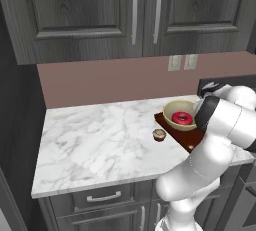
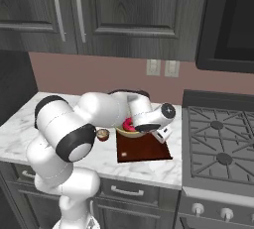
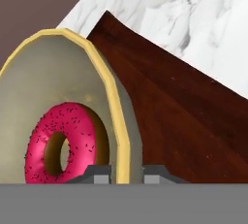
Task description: Place the bowl with donut and the cupcake onto the tray.
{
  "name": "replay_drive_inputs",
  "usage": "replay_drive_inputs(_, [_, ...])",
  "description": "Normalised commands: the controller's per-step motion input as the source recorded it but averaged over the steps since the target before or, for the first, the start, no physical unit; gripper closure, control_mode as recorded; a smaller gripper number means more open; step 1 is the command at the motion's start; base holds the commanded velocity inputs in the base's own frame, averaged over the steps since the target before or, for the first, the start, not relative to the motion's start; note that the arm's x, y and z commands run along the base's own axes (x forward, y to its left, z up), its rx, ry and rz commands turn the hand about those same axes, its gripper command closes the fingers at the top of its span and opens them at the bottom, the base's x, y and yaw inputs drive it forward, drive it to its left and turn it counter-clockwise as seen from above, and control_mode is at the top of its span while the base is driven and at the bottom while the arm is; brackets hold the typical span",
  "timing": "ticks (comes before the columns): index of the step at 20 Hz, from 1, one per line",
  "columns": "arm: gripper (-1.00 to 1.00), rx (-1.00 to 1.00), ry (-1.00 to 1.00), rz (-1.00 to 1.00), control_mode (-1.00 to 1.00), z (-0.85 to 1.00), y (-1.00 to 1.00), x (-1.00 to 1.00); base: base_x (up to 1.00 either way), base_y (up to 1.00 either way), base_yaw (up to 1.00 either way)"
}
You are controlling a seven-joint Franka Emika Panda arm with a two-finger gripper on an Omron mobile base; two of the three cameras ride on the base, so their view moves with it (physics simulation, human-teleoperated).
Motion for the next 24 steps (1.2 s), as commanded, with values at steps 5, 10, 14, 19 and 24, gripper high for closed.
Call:
replay_drive_inputs(5, [1.00, 0.00, 0.00, 0.00, -1.00, -0.09, 0.00, 0.10, 0.00, 0.00, 0.00])
replay_drive_inputs(10, [-1.00, 0.00, 0.00, 0.00, -1.00, 0.01, -0.01, 0.00, 0.00, 0.00, 0.00])
replay_drive_inputs(14, [-1.00, 0.03, 0.00, 0.00, -1.00, 0.24, -0.12, 0.00, 0.00, 0.00, 0.00])
replay_drive_inputs(19, [-1.00, 0.03, 0.00, 0.00, -1.00, 0.45, -0.18, 0.00, 0.00, 0.00, 0.00])
replay_drive_inputs(24, [-1.00, 0.00, -0.01, 0.00, -1.00, 0.61, -0.09, -0.19, 0.00, 0.00, 0.00])
